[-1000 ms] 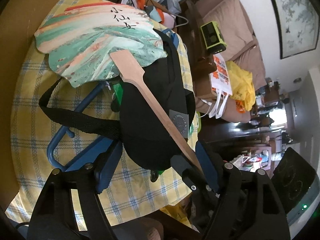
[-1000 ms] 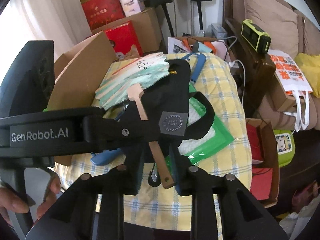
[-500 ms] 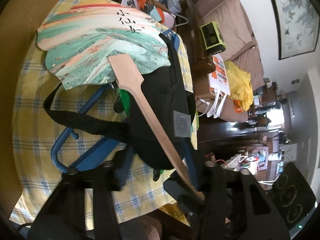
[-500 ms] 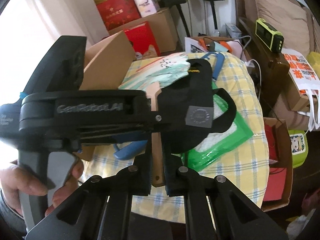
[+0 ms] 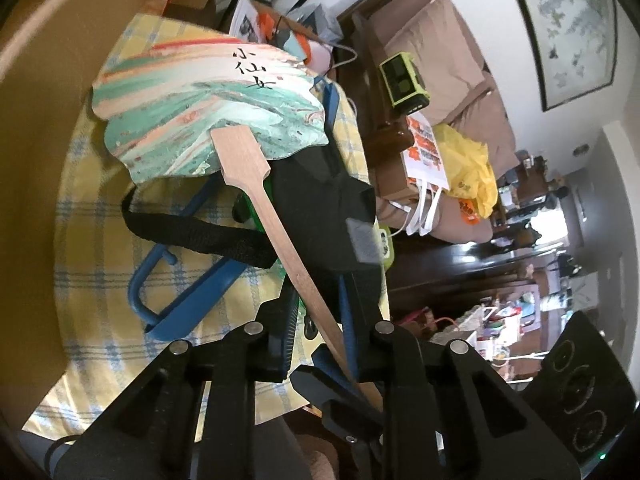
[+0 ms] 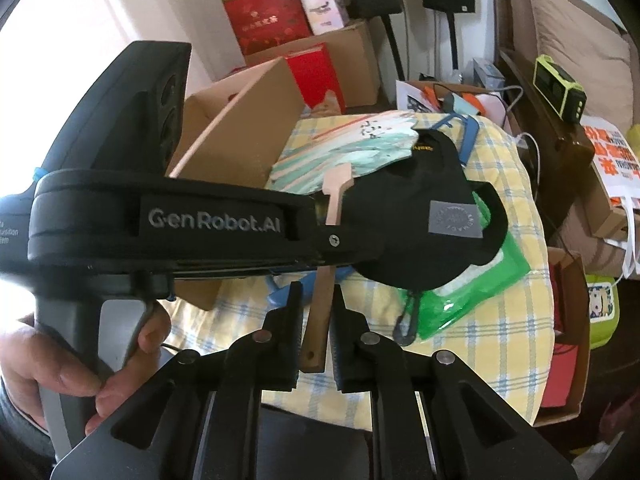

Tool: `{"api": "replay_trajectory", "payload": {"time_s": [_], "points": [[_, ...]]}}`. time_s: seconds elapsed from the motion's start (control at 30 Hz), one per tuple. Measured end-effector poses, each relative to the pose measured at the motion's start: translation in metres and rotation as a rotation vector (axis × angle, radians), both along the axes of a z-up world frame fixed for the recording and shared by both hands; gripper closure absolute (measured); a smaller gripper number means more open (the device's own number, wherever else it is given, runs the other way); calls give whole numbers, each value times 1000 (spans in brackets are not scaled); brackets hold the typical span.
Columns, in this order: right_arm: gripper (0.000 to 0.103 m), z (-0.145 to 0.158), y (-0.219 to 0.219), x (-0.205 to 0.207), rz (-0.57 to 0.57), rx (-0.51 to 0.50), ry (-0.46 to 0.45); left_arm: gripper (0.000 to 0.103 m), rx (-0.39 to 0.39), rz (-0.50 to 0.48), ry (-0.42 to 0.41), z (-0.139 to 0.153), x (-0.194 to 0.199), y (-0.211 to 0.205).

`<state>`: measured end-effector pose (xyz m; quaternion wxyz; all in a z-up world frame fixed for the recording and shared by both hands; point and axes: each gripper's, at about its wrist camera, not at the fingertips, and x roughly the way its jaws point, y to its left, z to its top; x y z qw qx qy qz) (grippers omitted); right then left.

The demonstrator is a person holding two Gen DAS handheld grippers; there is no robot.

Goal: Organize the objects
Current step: 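Close the right gripper on the fan handle and lift the fan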

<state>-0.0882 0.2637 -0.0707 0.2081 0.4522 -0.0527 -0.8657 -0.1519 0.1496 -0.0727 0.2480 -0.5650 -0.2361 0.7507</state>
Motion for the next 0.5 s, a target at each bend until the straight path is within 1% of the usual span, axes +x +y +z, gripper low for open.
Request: {"api": "replay_trajectory", "payload": {"time_s": [0.17,0.4,0.5], "points": [[91,8,-6,6,11,-14,24,84,-7,13,56,16,9,-9],[92,25,-14,17,19,-39,59,86,-70,-9,175,49,23,-9],[92,34,-17,22,17,-53,79,86,-78,-7,220,64,29,-12]]}}
